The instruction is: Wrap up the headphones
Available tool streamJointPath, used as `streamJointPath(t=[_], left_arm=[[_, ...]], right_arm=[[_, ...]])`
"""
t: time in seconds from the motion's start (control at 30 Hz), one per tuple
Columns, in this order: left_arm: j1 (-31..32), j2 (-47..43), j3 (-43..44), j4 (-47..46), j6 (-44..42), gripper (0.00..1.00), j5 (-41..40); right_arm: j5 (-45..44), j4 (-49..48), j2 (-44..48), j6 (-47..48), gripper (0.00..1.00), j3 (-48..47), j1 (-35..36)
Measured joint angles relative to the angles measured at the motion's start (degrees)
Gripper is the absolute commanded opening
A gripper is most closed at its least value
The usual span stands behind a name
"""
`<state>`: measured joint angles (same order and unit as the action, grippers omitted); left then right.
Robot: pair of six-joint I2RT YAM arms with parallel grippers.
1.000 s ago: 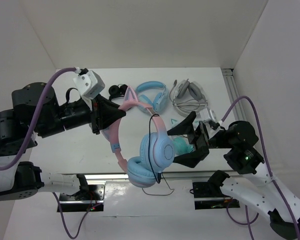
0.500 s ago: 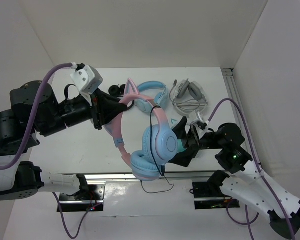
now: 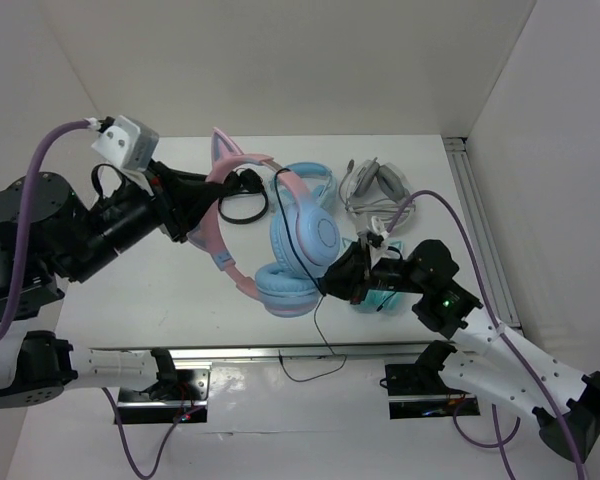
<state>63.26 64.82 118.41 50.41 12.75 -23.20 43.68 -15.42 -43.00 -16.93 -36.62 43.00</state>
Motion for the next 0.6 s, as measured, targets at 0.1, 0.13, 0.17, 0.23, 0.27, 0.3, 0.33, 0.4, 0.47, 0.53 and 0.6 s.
streamJointPath(t=[0.1, 0.13, 0.17, 0.23, 0.27, 0.3, 0.33, 0.4, 0.47, 0.53, 0.6], left_arm=[[0.0, -1.3, 0.0, 0.1, 0.0, 0.00, -3.0], [0.0, -1.6, 0.0, 0.2, 0.0, 0.00, -3.9], [0.0, -1.7, 0.0, 0.2, -0.1, 0.00, -4.9], [0.0, -1.6, 0.0, 0.3, -0.3, 0.00, -6.8], [0.0, -1.3, 0.0, 0.3, -0.5, 0.00, -7.7], [0.0, -0.9, 0.0, 0.1, -0.7, 0.00, -8.6], [0.0, -0.5, 0.0, 0.0, -0.8, 0.00, -9.3], [0.0, -0.1, -1.3, -1.3, -2.1, 0.00, -10.7], [0.0, -0.2, -4.8, -2.1, -3.6, 0.00, -11.7], [0.0, -0.6, -9.9, -3.0, -5.2, 0.00, -12.7], [-0.6, -1.0, -15.2, -3.1, -6.7, 0.00, -13.5]], right_arm=[[-3.7, -0.2, 0.0, 0.8, 0.00, 0.0, 0.0], [-5.1, -0.1, 0.0, 1.1, 0.00, 0.0, 0.0], [-6.6, 0.3, 0.0, 1.7, 0.00, -0.2, 0.0], [-10.1, 2.6, -0.3, 3.2, 0.00, -1.9, 0.0], [-11.9, 4.1, -0.7, 4.0, 0.00, -3.4, 0.0], [-14.6, 6.6, -1.5, 5.1, 0.00, -5.9, 0.0], [-17.4, 8.3, -2.8, 6.3, 0.00, -8.5, 0.0], [-25.0, 13.0, -6.3, 8.3, 0.00, -15.8, 0.2], [-33.6, 15.5, -11.5, 10.7, 0.00, -24.3, 0.2], [-40.7, 16.9, -16.2, 13.5, 0.00, -31.7, 0.2], [-46.1, 17.9, -21.9, 16.5, 0.00, -39.3, -0.7]])
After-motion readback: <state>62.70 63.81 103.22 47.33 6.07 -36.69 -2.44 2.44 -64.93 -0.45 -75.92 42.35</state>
